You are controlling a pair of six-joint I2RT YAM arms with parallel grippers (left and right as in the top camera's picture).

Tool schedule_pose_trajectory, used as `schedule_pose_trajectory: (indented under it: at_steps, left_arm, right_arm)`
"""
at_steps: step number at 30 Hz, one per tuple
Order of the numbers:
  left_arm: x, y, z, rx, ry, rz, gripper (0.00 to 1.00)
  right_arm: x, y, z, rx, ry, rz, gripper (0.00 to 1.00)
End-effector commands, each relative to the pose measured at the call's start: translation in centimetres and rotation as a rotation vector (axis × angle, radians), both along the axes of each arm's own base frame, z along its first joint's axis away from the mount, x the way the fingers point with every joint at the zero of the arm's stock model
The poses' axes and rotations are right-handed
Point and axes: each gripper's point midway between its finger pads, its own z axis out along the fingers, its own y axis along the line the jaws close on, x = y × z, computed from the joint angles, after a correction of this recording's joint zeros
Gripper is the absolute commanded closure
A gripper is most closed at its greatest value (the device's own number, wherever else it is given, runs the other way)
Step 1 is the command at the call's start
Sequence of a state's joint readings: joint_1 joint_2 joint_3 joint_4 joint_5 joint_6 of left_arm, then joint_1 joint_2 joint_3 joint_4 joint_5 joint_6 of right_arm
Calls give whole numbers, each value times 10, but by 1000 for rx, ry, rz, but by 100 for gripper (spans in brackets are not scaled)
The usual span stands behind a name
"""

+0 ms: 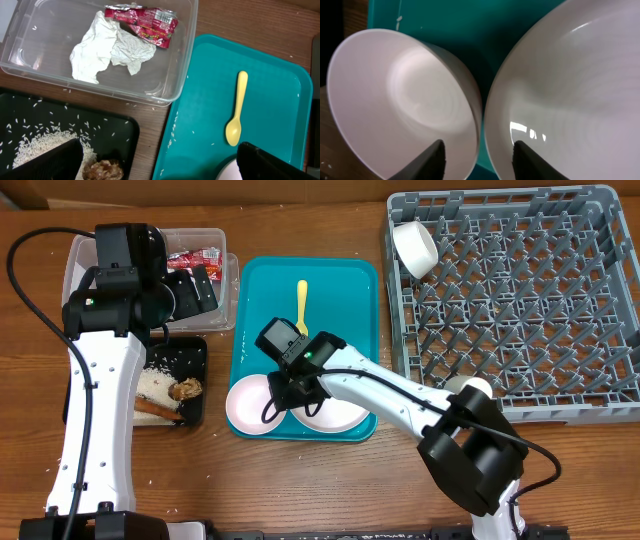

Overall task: Sort waste into correct bins and load items into the dishwasher
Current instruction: 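Reach the right gripper to the pink bowl and grasp its rim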

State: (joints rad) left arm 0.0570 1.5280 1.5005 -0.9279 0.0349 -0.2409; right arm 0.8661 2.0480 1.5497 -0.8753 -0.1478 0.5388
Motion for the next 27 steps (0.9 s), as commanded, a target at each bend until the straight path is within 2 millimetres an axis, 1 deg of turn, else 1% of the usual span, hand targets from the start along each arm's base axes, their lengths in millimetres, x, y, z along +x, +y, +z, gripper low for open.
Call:
schedule_pose_trajectory:
  at_steps: [1,5,10,12,16,19,21,27]
  left_arm:
    - [3,-2,10,-14,-26,-2,0]
    - [3,-2,10,-14,-26,-2,0]
    - [3,-2,10,-14,-26,-2,0]
    - [3,-2,10,-14,-26,-2,0]
    - [3,-2,10,-14,-26,-2,0]
    - [3,-2,10,-14,-26,-2,0]
    - [3,-2,10,-14,-26,-2,0]
    - [3,-2,10,-14,-26,-2,0]
  right_arm:
    - [0,-3,-12,-28,8,-17,60]
    - [1,-2,-12,-23,4,-17,72]
    - [2,0,-12,-15,2,-17,74]
    - [2,1,-12,-13,0,-16,76]
    - [2,1,-12,-12,1,-16,85]
    - [1,2,-12,-8,6,-16,96]
    - [1,2,-12,-7,14,-39,96]
    - [0,1,-11,-11,17,-39,96]
